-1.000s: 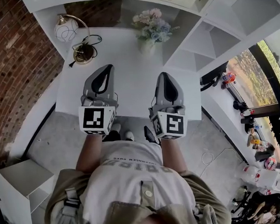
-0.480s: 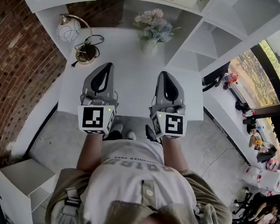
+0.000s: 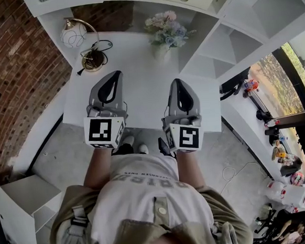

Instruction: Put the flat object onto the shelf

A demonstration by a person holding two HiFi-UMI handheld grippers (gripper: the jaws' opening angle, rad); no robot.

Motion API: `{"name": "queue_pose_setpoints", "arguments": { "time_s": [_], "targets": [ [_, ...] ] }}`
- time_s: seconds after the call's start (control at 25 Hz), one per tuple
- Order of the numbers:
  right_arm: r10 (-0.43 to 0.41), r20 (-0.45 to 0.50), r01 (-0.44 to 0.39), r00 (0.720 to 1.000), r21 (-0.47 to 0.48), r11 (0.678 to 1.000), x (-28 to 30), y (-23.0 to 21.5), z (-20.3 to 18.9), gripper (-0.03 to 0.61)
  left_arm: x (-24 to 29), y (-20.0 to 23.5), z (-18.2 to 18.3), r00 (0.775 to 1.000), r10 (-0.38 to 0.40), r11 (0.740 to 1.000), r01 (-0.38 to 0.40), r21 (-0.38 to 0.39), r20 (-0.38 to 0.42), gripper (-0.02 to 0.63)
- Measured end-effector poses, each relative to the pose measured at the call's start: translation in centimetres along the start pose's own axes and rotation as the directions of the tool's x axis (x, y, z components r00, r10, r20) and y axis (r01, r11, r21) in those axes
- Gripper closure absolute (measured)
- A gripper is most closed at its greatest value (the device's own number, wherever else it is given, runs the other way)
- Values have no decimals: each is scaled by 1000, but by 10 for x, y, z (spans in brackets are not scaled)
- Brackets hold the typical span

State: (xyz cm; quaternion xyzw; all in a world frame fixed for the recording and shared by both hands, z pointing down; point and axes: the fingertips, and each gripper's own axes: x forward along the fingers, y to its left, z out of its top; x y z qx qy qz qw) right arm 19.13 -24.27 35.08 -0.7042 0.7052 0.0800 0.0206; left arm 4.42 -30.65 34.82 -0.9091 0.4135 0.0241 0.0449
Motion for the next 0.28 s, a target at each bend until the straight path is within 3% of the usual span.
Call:
{"name": "queue_pose_setpoints", "arguments": {
  "time_s": [0.28],
  "targets": [
    [14, -7, -14, 1000, -16, 1000, 2, 4, 0, 575, 0, 2, -3, 1000, 1, 1000, -1, -4, -5, 606]
  ]
}}
